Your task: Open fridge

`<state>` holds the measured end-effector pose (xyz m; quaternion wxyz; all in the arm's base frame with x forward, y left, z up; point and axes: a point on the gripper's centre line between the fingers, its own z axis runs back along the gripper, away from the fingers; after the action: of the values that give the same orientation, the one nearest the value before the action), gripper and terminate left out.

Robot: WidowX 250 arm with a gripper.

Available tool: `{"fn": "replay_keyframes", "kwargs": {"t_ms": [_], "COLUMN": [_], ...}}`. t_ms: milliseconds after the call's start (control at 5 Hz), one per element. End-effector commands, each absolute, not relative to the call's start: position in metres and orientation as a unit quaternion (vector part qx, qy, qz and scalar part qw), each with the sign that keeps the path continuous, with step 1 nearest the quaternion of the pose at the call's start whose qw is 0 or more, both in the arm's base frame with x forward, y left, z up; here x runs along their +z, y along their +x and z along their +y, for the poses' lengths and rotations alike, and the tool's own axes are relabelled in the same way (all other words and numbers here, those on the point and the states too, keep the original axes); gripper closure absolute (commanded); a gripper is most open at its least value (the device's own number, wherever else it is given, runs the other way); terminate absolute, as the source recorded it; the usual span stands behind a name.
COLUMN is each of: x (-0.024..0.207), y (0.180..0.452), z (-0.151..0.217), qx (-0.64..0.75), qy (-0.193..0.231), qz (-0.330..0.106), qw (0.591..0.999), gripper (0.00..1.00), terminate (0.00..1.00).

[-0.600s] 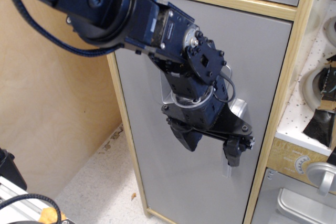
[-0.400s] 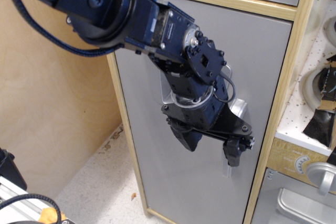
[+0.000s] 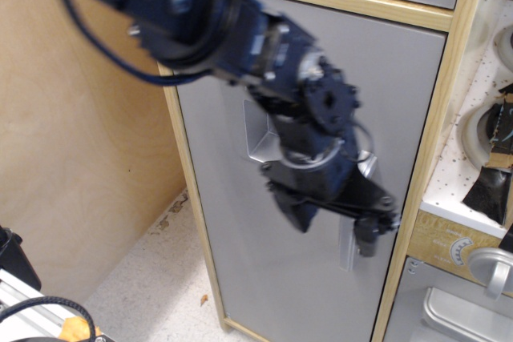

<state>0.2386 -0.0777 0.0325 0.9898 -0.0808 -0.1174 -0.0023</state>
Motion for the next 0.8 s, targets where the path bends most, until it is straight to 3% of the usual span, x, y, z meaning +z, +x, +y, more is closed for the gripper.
{"fn": "replay_keyframes", "kwargs": {"t_ms": [0,200,600], "x": [0.035,0.035,0.016], "y": [0.286,0.297,0.309], "z": [-0.077,-0.065,-0.063], "qx": [0.021,0.040,0.050], "qy": [-0.052,-0.028,-0.058], "qz": [-0.141,-0.150,-0.172], "qw": [0.988,0.987,0.982], "gripper": [0.00,0.00,0.00], "terminate": [0.00,0.00,0.00]}}
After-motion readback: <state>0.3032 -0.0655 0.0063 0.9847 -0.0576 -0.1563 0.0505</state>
